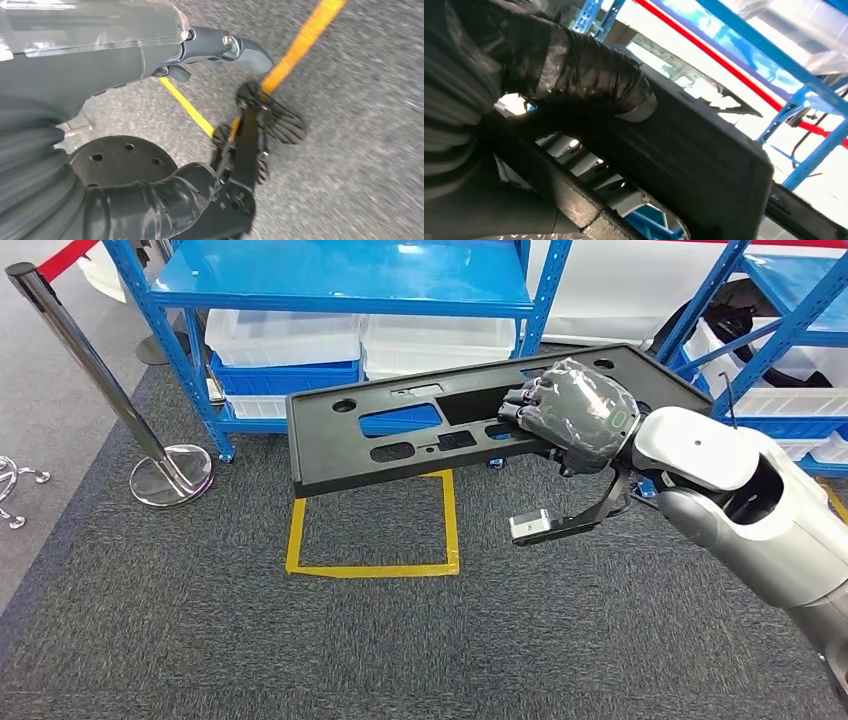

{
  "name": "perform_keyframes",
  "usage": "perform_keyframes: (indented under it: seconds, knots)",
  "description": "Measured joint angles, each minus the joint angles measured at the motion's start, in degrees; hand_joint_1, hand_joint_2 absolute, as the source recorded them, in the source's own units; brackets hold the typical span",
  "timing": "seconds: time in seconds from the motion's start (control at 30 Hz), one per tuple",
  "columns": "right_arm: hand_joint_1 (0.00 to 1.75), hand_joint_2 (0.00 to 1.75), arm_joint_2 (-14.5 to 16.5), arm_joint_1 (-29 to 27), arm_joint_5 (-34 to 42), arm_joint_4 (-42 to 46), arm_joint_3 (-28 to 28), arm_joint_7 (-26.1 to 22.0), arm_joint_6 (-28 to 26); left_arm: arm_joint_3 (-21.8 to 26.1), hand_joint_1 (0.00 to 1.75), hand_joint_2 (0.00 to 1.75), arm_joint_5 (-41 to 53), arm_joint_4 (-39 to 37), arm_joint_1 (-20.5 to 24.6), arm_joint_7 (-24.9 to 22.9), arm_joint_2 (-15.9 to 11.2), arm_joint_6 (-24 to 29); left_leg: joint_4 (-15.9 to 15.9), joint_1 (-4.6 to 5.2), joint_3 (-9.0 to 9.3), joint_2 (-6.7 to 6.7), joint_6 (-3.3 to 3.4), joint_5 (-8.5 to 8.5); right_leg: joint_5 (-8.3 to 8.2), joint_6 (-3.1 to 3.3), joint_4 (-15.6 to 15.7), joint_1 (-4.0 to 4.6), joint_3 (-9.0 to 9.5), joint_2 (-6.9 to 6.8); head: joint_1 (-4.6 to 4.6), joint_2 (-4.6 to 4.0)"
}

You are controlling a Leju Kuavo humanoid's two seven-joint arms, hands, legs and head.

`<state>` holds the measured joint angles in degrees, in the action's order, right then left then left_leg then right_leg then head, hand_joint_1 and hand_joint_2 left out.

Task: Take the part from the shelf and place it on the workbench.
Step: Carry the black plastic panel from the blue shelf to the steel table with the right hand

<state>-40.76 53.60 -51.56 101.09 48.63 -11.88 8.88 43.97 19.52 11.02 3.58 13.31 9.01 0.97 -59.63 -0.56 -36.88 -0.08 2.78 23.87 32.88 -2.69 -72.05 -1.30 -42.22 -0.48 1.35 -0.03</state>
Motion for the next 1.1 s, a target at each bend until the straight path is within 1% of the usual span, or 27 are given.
perform_keyframes:
  seconds: [0.03, 0.07, 0.1, 0.13, 0.17, 0.2, 0.23, 0.27, 0.33, 0.37, 0.4, 0.43, 0.47, 0.5, 0.53, 0.57, 0.6, 0.63, 0.7, 0.73, 0.77, 0.87, 0.93, 1.0, 1.03, 1.07, 1.1]
  knots:
    - [1.75, 1.75, 0.0, -0.1, -0.1, 0.0, 0.0, 0.0, 0.0, 0.0, 0.00, 1.75, 0.0, 0.0, 0.0, 0.0, 0.0, 0.0, 0.0, 0.18, -0.90, 0.02, 0.05, -0.70, 0.78, 0.09, -2.6, 0.05, 0.16, 0.04, -0.01, -0.01]
    - [1.75, 1.75, 0.0, -0.2, -0.2, 0.0, 0.0, 0.1, -0.1, 0.0, 0.00, 1.75, 0.1, 0.0, 0.0, 0.1, 0.0, 0.0, -0.1, 0.37, -1.76, 0.02, 0.08, -1.34, 0.30, 0.32, -3.5, 0.16, 1.13, 0.07, 0.00, -0.01]
    - [1.75, 1.75, 0.0, -0.2, -0.4, 0.0, 0.0, 0.2, -0.2, 0.0, 0.00, 1.75, 0.2, 0.0, 0.0, 0.3, 0.0, -0.1, -0.1, 0.58, -2.57, 0.01, 0.10, -1.93, -1.07, 0.74, -2.4, 0.36, 3.02, 0.12, -0.01, 0.00]
    - [1.75, 1.75, 0.0, -0.3, -0.7, 0.0, 0.0, 0.3, -0.3, 0.0, 0.00, 1.75, 0.3, 0.0, 0.0, 0.7, 0.0, -0.3, -0.1, 0.75, -3.29, -0.01, 0.11, -2.53, -2.40, 1.43, 0.7, 0.71, 5.93, 0.15, -0.02, 0.00]
    - [1.75, 1.75, 0.0, -0.4, -0.9, 0.0, 0.0, 0.6, -0.5, 0.0, 0.00, 1.75, 0.5, 0.0, 0.0, 1.0, 0.1, -0.6, -0.1, 0.90, -3.85, -0.04, 0.06, -3.09, -2.49, 2.32, 5.0, 1.10, 9.22, 0.08, -0.03, 0.01]
    - [1.75, 1.75, -0.1, -0.5, -1.1, 0.1, -0.1, 0.7, -0.7, 0.0, 0.00, 1.75, 0.7, 0.0, 0.0, 1.3, 0.2, -0.8, 0.0, 0.94, -4.17, -0.05, -0.06, -3.64, -2.05, 2.89, 9.0, 1.43, 12.13, -0.02, -0.05, 0.01]
    - [1.75, 1.75, -0.2, -0.6, -1.2, 0.1, -0.1, 0.9, -0.9, 0.0, 0.00, 1.75, 0.8, 0.0, 0.0, 1.5, 0.3, -1.0, 0.2, 0.85, -4.28, -0.06, -0.31, -4.21, -1.29, 3.42, 12.2, 1.74, 14.01, -0.11, -0.02, 0.00]
    - [1.75, 1.75, -0.3, -0.7, -1.3, 0.2, -0.2, 0.9, -1.0, 0.1, 0.00, 1.75, 0.8, 0.0, -0.1, 1.6, 0.3, -1.0, 0.4, 0.71, -4.24, -0.05, -0.68, -4.76, -0.62, 3.73, 14.0, 1.95, 14.76, -0.21, 0.03, 0.00]
    - [1.75, 1.75, -0.4, -0.8, -1.5, 0.3, -0.4, 0.9, -1.2, 0.2, 0.00, 1.75, 0.8, 0.0, -0.1, 1.6, 0.3, -0.9, 1.2, 0.52, -4.10, -0.06, -1.53, -5.67, -1.79, 4.21, 15.3, 2.01, 14.49, -0.27, 0.20, 0.00]
    - [1.75, 1.75, -0.4, -0.8, -1.6, 0.3, -0.4, 0.8, -1.2, 0.3, 0.00, 1.75, 0.8, 0.0, -0.1, 1.5, 0.3, -0.8, 1.0, 0.52, -4.32, -0.10, -1.92, -5.10, -2.62, 4.47, 15.8, 1.86, 14.36, -0.31, 0.23, 0.01]
    - [1.75, 1.75, -0.3, -0.8, -1.7, 0.3, -0.4, 0.8, -1.3, 0.4, 0.00, 1.75, 0.8, 0.0, -0.1, 1.4, 0.3, -0.7, -0.1, 0.52, -4.73, -0.13, -2.26, -3.42, -3.53, 4.65, 16.4, 1.61, 14.09, -0.35, 0.21, 0.01]
    - [1.75, 1.75, -0.2, -0.8, -1.8, 0.3, -0.4, 0.7, -1.3, 0.5, 0.00, 1.75, 0.8, 0.0, -0.2, 1.3, 0.3, -0.7, -2.4, 0.42, -5.41, -0.15, -2.55, -0.78, -4.32, 4.68, 16.7, 1.36, 13.70, -0.39, 0.16, 0.01]
    - [1.75, 1.75, 0.0, -0.8, -1.9, 0.2, -0.4, 0.7, -1.3, 0.5, 0.00, 1.75, 0.8, 0.0, -0.2, 1.2, 0.3, -0.7, -5.7, 0.31, -6.25, -0.16, -2.88, 2.18, -4.89, 4.71, 16.7, 1.32, 13.12, -0.37, 0.13, 0.00]
    - [1.75, 1.75, 0.2, -0.8, -1.9, 0.2, -0.4, 0.7, -1.3, 0.6, 0.00, 1.75, 0.8, 0.0, -0.2, 1.2, 0.3, -0.6, -9.4, 0.16, -7.04, -0.14, -3.19, 4.42, -5.37, 4.61, 16.6, 1.27, 12.55, -0.35, 0.09, 0.00]
    - [1.75, 1.75, 0.3, -0.9, -1.9, 0.1, -0.4, 0.7, -1.2, 0.6, 0.00, 1.75, 0.8, 0.0, -0.2, 1.2, 0.3, -0.6, -12.6, 0.03, -7.51, -0.13, -3.48, 5.42, -5.77, 4.43, 16.4, 1.21, 11.95, -0.27, 0.10, 0.00]
    - [1.75, 1.75, 0.4, -1.0, -1.7, 0.1, -0.4, 0.7, -1.2, 0.7, 0.00, 1.75, 0.8, 0.0, -0.1, 1.2, 0.3, -0.7, -14.0, -0.08, -7.15, -0.14, -3.71, 5.15, -6.12, 4.20, 16.0, 1.12, 11.30, -0.06, 0.09, 0.00]
    - [1.75, 1.75, 0.4, -1.1, -1.3, 0.0, -0.4, 0.7, -1.2, 0.8, 0.00, 1.75, 0.9, 0.0, -0.1, 1.2, 0.2, -0.7, -13.3, -0.18, -5.70, -0.18, -3.87, 4.15, -6.38, 3.96, 15.6, 1.00, 10.68, 0.19, 0.09, 0.01]
    - [1.75, 1.75, 0.5, -1.1, -0.9, 0.0, -0.4, 0.7, -1.1, 0.9, 0.00, 1.75, 0.9, 0.0, -0.2, 1.2, 0.2, -0.7, -10.4, -0.28, -3.16, -0.48, -3.93, 2.97, -6.53, 3.74, 15.1, 0.87, 10.03, 0.49, 0.09, 0.01]
    - [1.75, 1.75, 0.6, -1.1, -0.3, 0.0, -0.6, 0.7, -1.0, 1.0, 0.00, 1.75, 0.9, 0.0, -0.3, 1.3, 0.1, -0.7, -3.1, -0.48, 2.29, -2.07, -3.64, 2.60, -6.68, 3.29, 14.1, 0.68, 8.82, 1.00, 0.10, 0.01]
    - [1.75, 1.75, 0.6, -1.2, -0.2, 0.0, -0.7, 0.7, -1.0, 1.0, 0.00, 1.75, 0.9, 0.0, -0.4, 1.3, 0.1, -0.8, -0.7, -0.51, 3.79, -2.71, -3.40, 2.92, -6.79, 3.00, 13.7, 0.62, 8.37, 1.31, 0.11, 0.01]
    - [1.75, 1.75, 0.7, -1.2, -0.1, 0.0, -0.7, 0.7, -1.0, 1.0, 0.00, 1.75, 0.9, 0.0, -0.4, 1.3, 0.1, -0.8, 0.2, -0.46, 4.33, -2.98, -3.06, 3.42, -6.98, 2.62, 13.5, 0.60, 7.99, 1.68, 0.11, 0.00]
    - [1.75, 1.75, 0.8, -1.3, 0.0, 0.0, -0.9, 0.6, -0.9, 1.1, 0.00, 1.75, 0.9, 0.0, -0.3, 1.3, 0.1, -0.8, 1.1, -0.46, 4.17, -1.38, -1.63, 2.98, -7.16, 1.48, 13.0, 0.50, 7.26, 2.54, 0.13, 0.00]
    - [1.75, 1.75, 0.8, -1.3, 0.0, 0.0, -1.2, 0.7, -0.9, 1.2, 0.00, 1.75, 0.9, 0.0, -0.2, 1.3, 0.1, -0.8, 1.7, -0.67, 4.00, -0.10, -0.68, 2.40, -4.60, 0.96, 9.1, 0.41, 5.36, 1.82, 0.16, -0.01]
    - [1.75, 1.75, 0.8, -1.4, -0.2, 0.0, -1.4, 0.9, -1.1, 1.3, 0.00, 1.75, 0.9, 0.0, -0.2, 1.4, 0.1, -0.8, 1.6, -0.60, 3.53, 1.05, -0.29, 2.10, -0.75, 0.46, 1.5, 0.26, 2.06, 1.12, 0.17, 0.00]
    - [1.75, 1.75, 0.9, -1.6, -0.4, 0.0, -1.4, 1.0, -1.1, 1.3, 0.00, 1.75, 0.9, 0.0, -0.2, 1.4, 0.1, -0.8, 1.6, -0.58, 3.29, 1.64, -0.26, 2.01, 0.32, 0.28, -1.5, 0.13, 0.86, 1.02, 0.18, 0.01]
    - [1.75, 1.75, 0.9, -1.8, -0.5, 0.0, -1.4, 1.1, -1.2, 1.4, 0.00, 1.75, 0.9, 0.0, -0.2, 1.4, 0.1, -0.9, 1.4, -0.56, 3.10, 2.22, -0.28, 1.96, 0.36, 0.16, -2.6, 0.03, 0.61, 0.89, 0.18, 0.01]
    - [1.75, 1.75, 1.0, -2.0, -0.5, 0.0, -1.4, 1.1, -1.3, 1.4, 0.00, 1.75, 0.9, 0.0, -0.2, 1.4, 0.1, -0.9, 1.3, -0.56, 2.97, 2.81, -0.32, 1.91, -0.61, 0.12, -1.5, -0.04, 1.53, 0.64, 0.18, 0.01]
